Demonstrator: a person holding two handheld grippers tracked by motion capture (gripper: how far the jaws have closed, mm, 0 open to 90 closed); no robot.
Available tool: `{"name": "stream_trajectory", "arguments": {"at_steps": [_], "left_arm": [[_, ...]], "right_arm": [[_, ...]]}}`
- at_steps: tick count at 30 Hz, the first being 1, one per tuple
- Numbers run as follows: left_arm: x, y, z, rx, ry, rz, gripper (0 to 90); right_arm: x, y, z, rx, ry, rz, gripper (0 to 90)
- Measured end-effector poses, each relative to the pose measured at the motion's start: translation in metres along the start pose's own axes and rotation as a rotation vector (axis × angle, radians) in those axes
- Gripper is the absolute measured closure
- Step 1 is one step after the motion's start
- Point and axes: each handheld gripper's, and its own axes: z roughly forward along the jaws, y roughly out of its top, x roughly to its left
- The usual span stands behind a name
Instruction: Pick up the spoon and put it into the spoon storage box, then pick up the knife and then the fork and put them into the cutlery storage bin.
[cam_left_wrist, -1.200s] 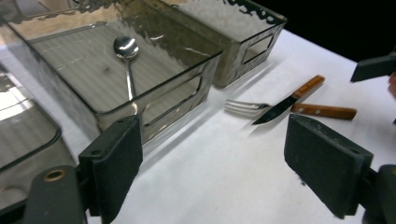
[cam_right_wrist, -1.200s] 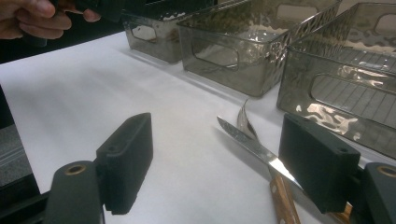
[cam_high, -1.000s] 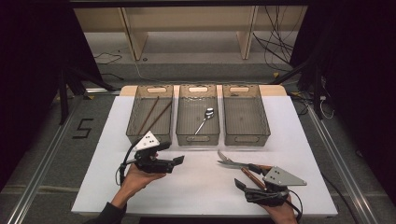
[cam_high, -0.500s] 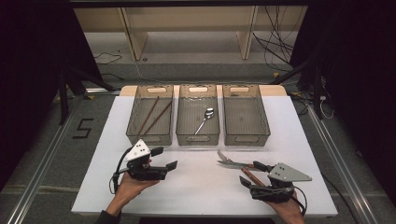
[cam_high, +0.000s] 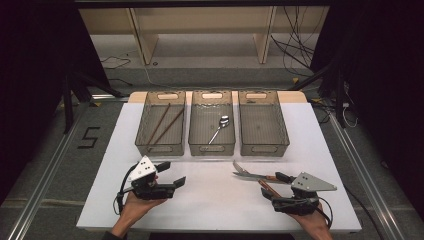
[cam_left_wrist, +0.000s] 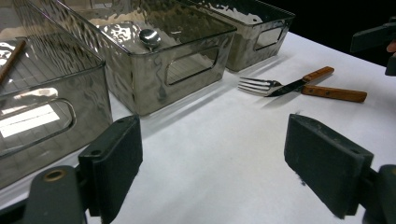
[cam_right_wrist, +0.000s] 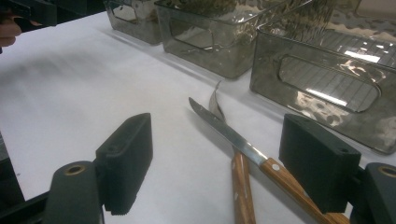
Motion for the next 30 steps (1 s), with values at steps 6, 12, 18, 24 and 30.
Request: {"name": "stream_trajectory", "arguments": {"at_steps": [6,12,18,24,30], "left_arm": [[-0.004,-0.003,-0.001,0.001,-0.001,0.020,18.9],[-0.006,-0.006,-0.003,0.003,0.001,0.026,17.6],[-0.005,-0.008,-0.007,-0.023,0.005,0.014,17.6],[-0.004,-0.011,-0.011,-0.027,0.012,0.007,16.8],[-0.004,-0.012,-0.014,-0.039,0.022,0.011,16.8]], "right_arm": [[-0.003,-0.001,-0.002,0.006,-0.006,0.007,26.4],[-0.006,-0.001,-0.003,0.025,-0.008,0.001,25.8],[-0.015,0.005,-0.004,0.064,-0.015,-0.034,25.5],[-0.028,0.016,-0.005,0.133,-0.020,-0.080,25.3],[-0.038,0.034,0.002,0.250,-0.025,-0.151,28.1]]}}
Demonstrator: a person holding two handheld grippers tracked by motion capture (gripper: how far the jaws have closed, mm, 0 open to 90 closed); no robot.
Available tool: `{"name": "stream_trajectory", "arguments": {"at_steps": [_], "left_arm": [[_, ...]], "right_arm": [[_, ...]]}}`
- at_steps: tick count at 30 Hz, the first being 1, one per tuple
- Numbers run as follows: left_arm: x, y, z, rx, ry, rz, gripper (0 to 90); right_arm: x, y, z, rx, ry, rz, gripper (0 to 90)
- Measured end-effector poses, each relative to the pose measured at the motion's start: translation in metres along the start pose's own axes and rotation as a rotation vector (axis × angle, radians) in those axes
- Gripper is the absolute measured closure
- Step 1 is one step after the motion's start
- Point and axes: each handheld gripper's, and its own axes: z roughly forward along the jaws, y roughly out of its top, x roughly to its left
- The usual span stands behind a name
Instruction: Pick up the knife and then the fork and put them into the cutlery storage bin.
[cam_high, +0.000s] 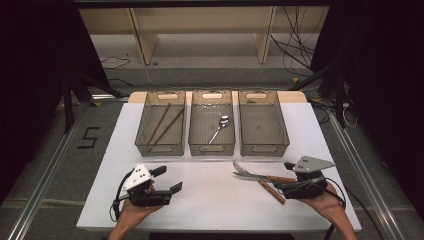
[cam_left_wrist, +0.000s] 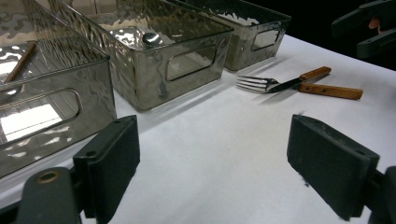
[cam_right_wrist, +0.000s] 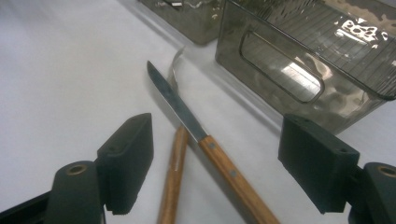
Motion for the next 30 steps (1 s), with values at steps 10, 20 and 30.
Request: {"name": "stream_trajectory", "arguments": {"at_steps": [10,20,30], "left_arm": [[0.000,-0.001,-0.001,-0.003,-0.002,-0.004,16.8],[0.001,-0.001,0.000,0.005,0.001,-0.002,16.8],[0.000,-0.001,0.000,0.004,-0.001,-0.003,16.8]], "right_arm": [[-0.015,0.006,0.026,0.201,0.069,-0.047,34.3],[-0.022,0.007,0.046,0.315,0.123,-0.068,42.5],[-0.026,0.008,0.059,0.381,0.131,-0.102,49.8]]}}
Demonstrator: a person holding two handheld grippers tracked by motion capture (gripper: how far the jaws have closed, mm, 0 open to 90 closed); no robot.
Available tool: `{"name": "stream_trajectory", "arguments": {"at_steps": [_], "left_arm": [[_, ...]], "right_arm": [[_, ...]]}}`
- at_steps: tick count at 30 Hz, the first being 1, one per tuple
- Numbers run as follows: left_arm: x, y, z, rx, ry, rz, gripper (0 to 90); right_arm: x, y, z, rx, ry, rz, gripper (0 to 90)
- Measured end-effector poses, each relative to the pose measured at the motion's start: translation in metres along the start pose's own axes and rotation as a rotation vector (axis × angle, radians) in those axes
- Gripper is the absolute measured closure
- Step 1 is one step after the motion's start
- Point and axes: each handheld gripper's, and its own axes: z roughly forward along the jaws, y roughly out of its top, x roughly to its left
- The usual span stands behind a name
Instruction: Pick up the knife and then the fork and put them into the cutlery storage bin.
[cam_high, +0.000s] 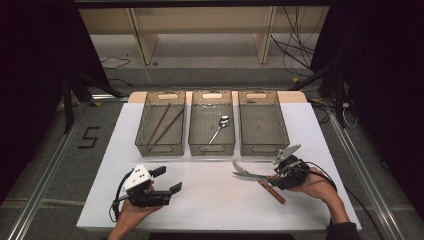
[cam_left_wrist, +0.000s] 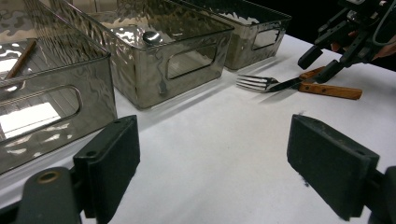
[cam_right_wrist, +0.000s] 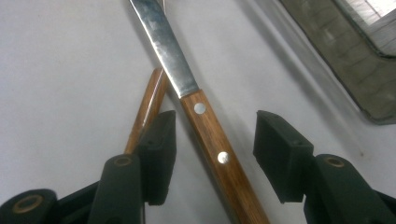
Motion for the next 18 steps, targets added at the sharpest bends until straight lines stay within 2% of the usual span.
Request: {"name": "stream_trajectory", "arguments": {"at_steps": [8,15,18], "left_arm": [[-0.0003,0.0000,0.0001,0.000,0.000,0.000,16.9],[-0.0001,0.0002,-0.0002,-0.003,0.002,-0.003,16.9],[-0.0001,0.0001,-0.0001,-0.002,0.002,-0.003,16.9]], "right_arm": [[0.0035,0.0028,0.0046,0.038,0.002,-0.044,58.1],[0.0038,0.0058,0.0046,0.062,0.035,-0.075,66.9],[0.0045,0.0063,0.0046,0.063,0.039,-0.105,70.6]]}}
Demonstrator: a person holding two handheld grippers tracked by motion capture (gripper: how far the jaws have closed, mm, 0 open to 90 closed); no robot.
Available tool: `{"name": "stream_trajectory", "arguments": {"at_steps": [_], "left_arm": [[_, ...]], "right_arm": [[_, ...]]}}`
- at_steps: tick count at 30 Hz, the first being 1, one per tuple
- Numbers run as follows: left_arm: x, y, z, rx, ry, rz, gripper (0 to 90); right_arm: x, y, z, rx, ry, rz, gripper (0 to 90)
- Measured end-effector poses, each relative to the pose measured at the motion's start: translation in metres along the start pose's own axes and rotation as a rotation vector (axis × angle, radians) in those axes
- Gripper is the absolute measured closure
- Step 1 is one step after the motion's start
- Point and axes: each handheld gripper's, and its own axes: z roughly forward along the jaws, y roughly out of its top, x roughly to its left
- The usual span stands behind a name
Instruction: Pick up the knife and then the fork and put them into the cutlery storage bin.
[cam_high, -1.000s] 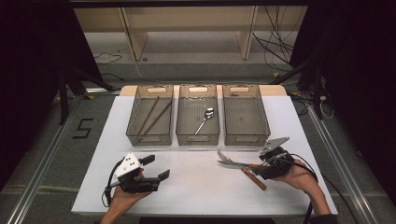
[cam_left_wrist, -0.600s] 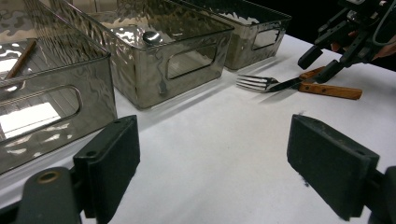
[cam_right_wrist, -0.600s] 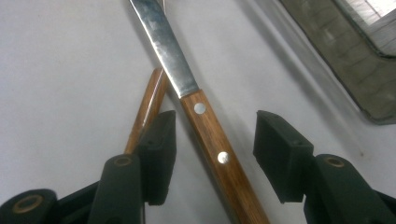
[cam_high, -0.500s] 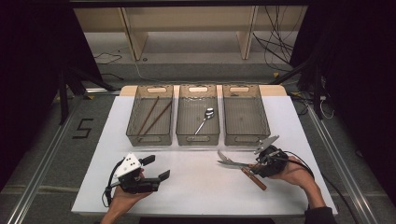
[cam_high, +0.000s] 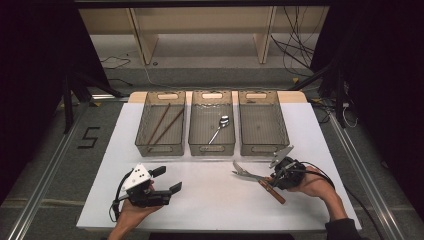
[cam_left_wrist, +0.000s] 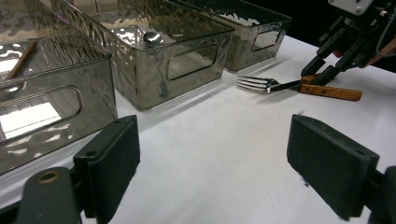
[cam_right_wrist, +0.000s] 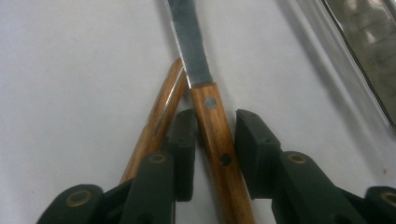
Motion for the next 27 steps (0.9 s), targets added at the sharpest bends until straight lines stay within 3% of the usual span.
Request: {"name": "stream_trajectory", "arguments": {"at_steps": [6,15,21,27], "left_arm": [[0.000,0.000,0.000,0.002,0.000,-0.001,17.0],[0.001,0.000,0.001,0.003,0.001,-0.009,17.2],[0.001,-0.001,0.001,0.000,0.005,-0.008,17.2],[0.003,-0.002,0.001,0.000,0.013,-0.009,17.2]], "right_arm": [[0.003,0.002,0.000,0.010,-0.001,-0.061,75.9],[0.007,0.002,-0.006,-0.017,-0.020,-0.084,76.8],[0.008,0.003,-0.020,-0.075,-0.066,-0.072,76.8],[0.013,0.008,-0.035,-0.173,-0.105,-0.015,76.8]]}}
